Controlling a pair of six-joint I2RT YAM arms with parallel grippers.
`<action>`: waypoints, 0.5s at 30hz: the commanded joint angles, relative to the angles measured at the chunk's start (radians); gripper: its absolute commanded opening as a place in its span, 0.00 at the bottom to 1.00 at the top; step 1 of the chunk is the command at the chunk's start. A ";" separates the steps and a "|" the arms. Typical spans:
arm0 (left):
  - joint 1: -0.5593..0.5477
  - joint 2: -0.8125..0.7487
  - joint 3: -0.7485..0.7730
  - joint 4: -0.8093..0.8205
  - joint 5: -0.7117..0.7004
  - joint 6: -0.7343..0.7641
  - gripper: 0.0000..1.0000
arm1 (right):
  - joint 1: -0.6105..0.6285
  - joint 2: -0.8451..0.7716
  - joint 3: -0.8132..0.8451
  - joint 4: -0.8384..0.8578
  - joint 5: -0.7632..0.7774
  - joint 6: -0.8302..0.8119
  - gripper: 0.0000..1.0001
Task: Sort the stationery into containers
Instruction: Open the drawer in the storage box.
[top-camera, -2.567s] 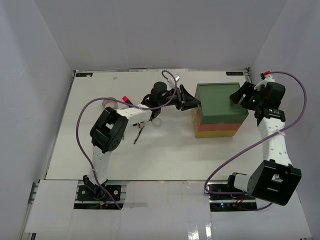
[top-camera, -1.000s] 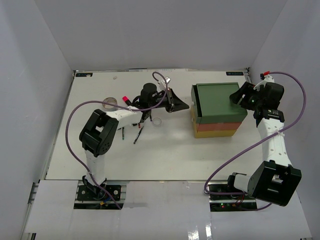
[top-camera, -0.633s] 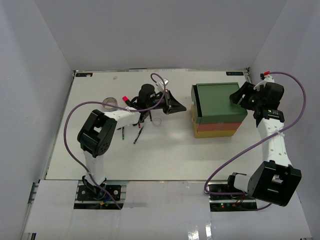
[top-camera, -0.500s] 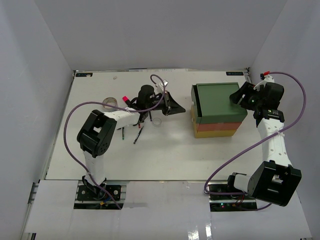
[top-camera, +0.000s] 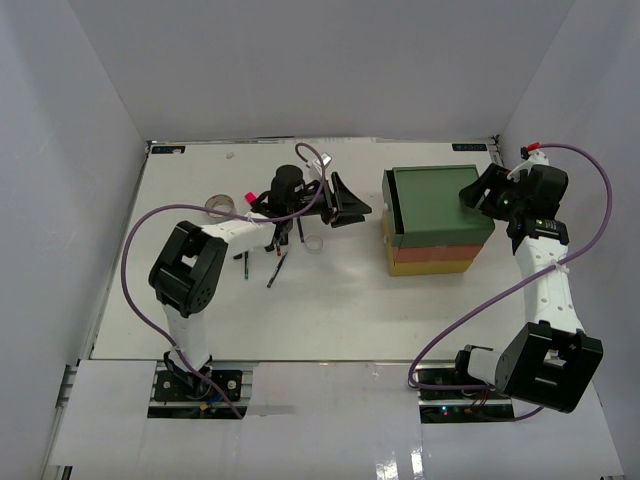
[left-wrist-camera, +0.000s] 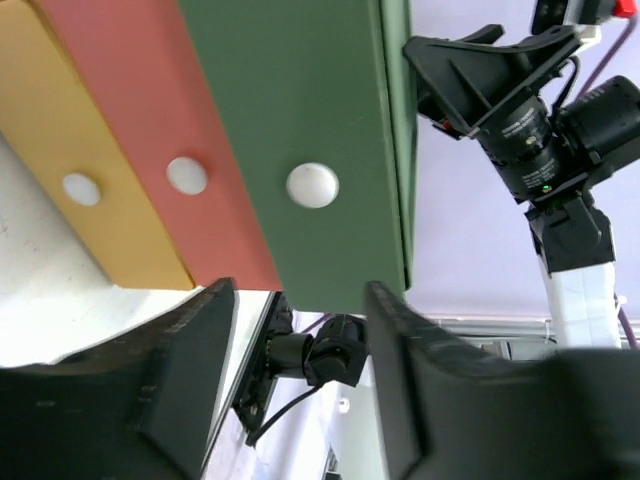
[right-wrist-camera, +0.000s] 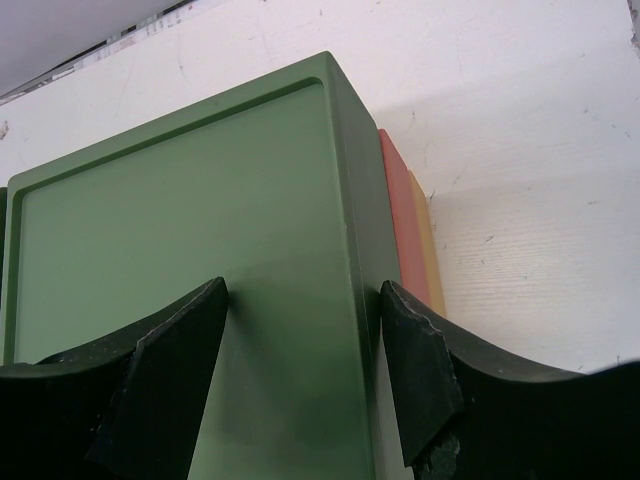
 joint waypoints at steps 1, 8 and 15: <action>0.000 -0.035 0.075 0.039 0.001 -0.019 0.68 | 0.006 -0.004 -0.016 -0.026 0.000 -0.005 0.68; -0.055 -0.044 0.260 -0.261 -0.178 0.148 0.87 | 0.006 -0.004 -0.017 -0.024 0.002 -0.005 0.68; -0.103 -0.033 0.397 -0.557 -0.433 0.301 0.97 | 0.006 -0.013 -0.008 -0.035 0.018 -0.013 0.71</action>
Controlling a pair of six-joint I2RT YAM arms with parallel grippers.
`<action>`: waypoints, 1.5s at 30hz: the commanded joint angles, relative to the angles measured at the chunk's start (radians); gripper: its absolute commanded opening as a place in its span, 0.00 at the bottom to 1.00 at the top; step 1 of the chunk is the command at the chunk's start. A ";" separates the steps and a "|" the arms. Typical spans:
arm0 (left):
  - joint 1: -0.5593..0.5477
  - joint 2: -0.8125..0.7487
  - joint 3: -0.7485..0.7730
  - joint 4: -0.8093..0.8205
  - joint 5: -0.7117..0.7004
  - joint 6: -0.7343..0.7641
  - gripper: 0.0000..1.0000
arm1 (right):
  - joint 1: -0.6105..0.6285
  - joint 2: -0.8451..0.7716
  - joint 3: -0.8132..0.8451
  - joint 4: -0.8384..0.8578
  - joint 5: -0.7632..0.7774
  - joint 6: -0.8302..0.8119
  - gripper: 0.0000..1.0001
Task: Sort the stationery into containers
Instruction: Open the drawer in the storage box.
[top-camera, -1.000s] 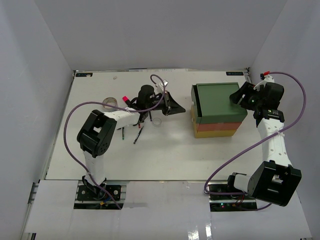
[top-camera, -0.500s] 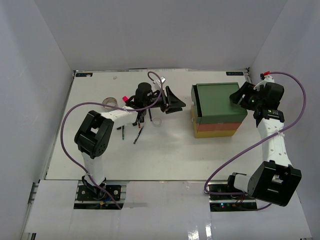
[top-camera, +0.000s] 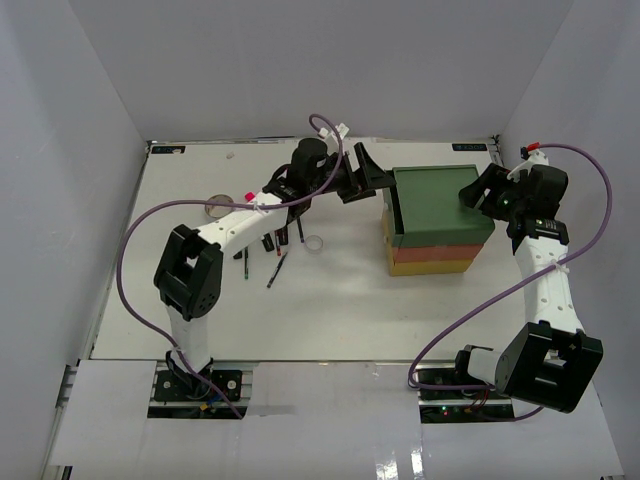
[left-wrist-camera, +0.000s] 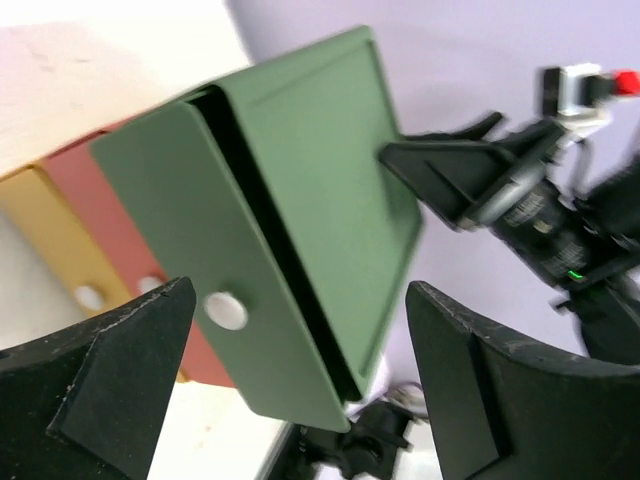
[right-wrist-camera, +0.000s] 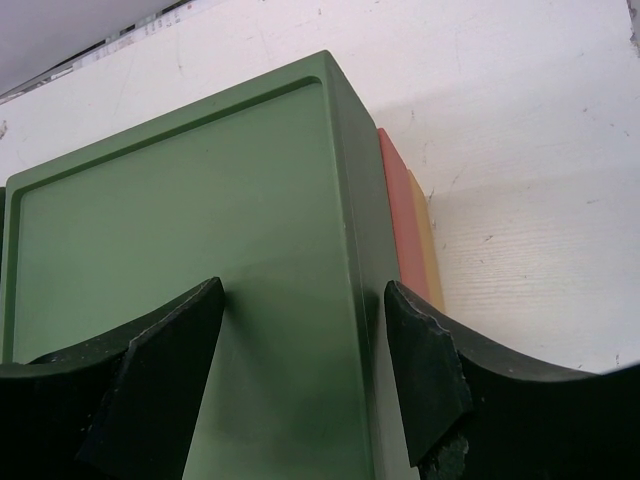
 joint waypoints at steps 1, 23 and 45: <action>-0.025 -0.027 0.077 -0.226 -0.186 0.136 0.98 | 0.006 -0.013 -0.008 -0.035 0.018 -0.011 0.71; -0.177 0.103 0.373 -0.572 -0.549 0.367 0.93 | 0.008 -0.019 -0.011 -0.038 0.042 -0.025 0.74; -0.189 0.020 0.394 -0.569 -0.626 0.377 0.76 | 0.006 -0.025 -0.025 -0.032 0.042 -0.028 0.74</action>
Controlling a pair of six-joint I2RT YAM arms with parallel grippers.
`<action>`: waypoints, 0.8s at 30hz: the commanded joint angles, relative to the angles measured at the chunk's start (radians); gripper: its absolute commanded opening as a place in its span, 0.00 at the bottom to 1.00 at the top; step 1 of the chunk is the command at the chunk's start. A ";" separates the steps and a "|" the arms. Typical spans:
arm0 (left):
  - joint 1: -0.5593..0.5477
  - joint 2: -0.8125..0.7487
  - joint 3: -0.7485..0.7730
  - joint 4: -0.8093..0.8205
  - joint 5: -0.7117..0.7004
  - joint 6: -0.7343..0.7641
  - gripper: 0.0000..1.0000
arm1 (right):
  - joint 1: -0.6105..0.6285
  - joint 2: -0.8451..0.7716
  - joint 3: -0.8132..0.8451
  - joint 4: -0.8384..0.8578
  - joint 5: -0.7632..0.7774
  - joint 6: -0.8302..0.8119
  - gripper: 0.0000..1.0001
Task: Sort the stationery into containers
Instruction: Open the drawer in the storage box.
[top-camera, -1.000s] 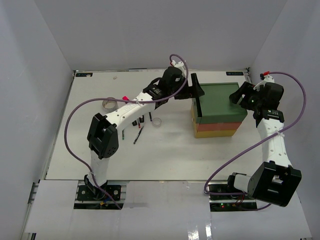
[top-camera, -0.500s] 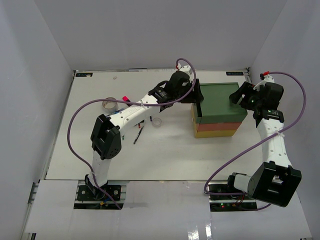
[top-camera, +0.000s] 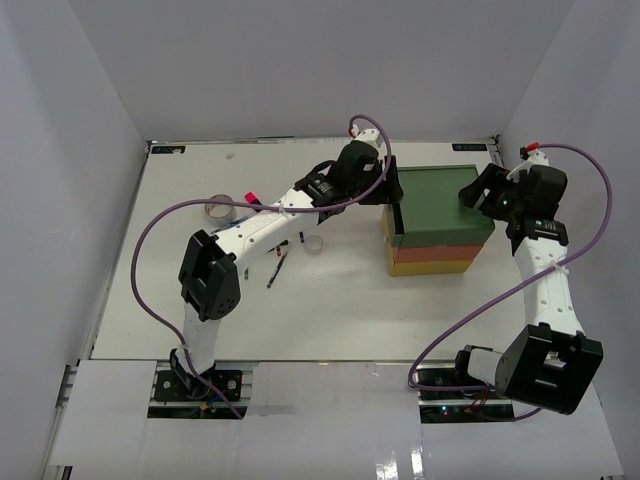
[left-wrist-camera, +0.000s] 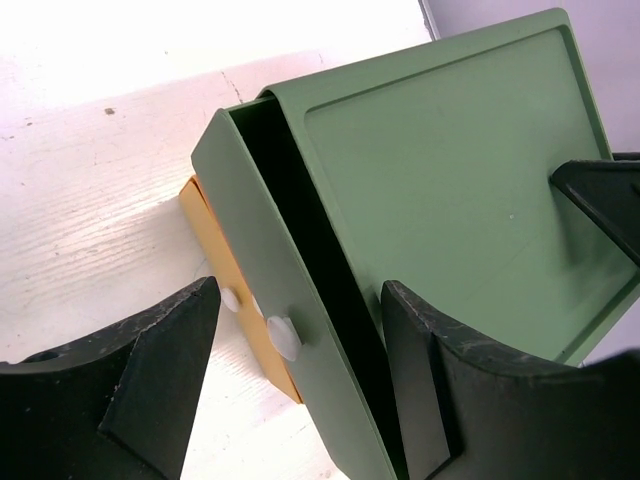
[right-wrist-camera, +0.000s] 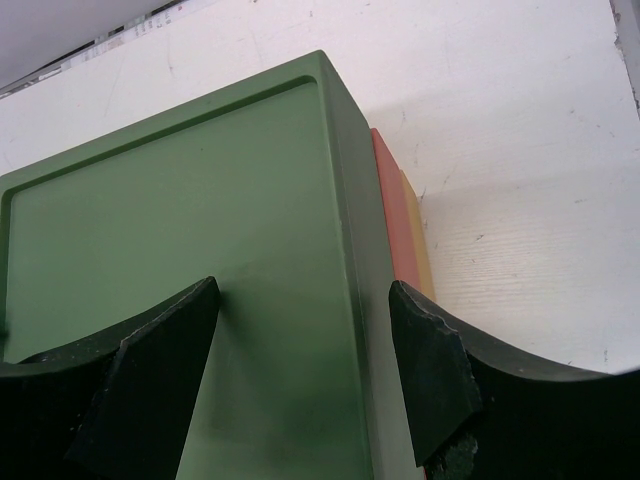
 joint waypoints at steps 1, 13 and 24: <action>0.006 -0.084 0.039 -0.020 -0.042 0.011 0.76 | 0.004 -0.016 -0.022 -0.028 0.014 -0.017 0.74; 0.006 -0.108 -0.035 -0.023 -0.043 0.002 0.49 | 0.006 -0.011 -0.025 -0.025 0.008 -0.019 0.74; 0.004 -0.098 -0.020 -0.021 -0.005 -0.007 0.51 | 0.006 -0.015 -0.030 -0.025 0.011 -0.017 0.74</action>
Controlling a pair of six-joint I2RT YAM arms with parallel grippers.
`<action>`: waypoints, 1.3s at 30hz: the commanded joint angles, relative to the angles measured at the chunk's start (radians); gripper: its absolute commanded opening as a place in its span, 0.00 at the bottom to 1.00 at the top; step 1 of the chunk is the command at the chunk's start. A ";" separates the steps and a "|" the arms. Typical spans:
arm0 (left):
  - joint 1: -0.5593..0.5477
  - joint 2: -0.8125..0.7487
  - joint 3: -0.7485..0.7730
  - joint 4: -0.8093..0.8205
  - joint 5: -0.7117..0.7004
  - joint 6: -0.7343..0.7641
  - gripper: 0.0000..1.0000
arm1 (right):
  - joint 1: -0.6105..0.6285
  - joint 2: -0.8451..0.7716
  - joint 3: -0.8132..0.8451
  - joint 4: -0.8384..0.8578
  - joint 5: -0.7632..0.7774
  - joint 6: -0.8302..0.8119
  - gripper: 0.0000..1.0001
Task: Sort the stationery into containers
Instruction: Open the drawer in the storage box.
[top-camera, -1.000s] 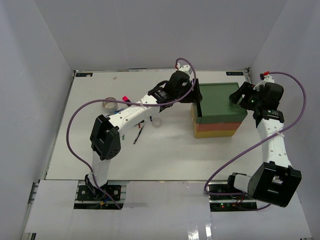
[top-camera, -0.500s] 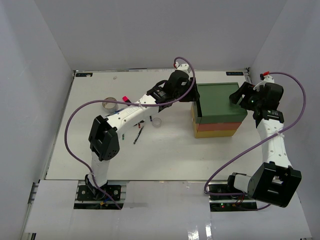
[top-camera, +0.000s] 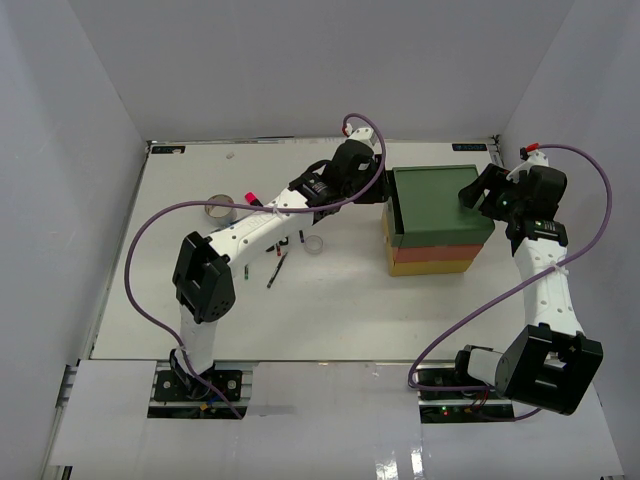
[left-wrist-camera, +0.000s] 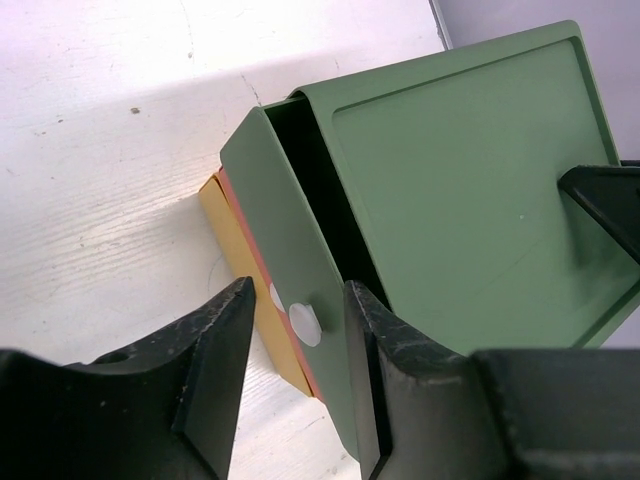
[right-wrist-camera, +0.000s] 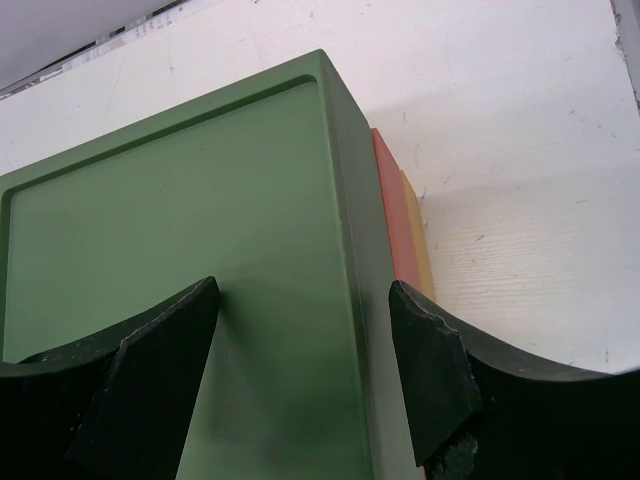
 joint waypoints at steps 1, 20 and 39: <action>0.003 -0.060 0.018 -0.012 0.012 -0.003 0.52 | 0.004 -0.013 -0.024 -0.029 0.011 -0.018 0.74; 0.003 -0.074 0.043 0.010 0.009 -0.014 0.54 | 0.004 -0.013 -0.021 -0.028 0.000 -0.018 0.74; -0.005 -0.016 0.038 0.001 0.034 -0.014 0.46 | 0.004 -0.014 -0.029 -0.025 0.008 -0.016 0.74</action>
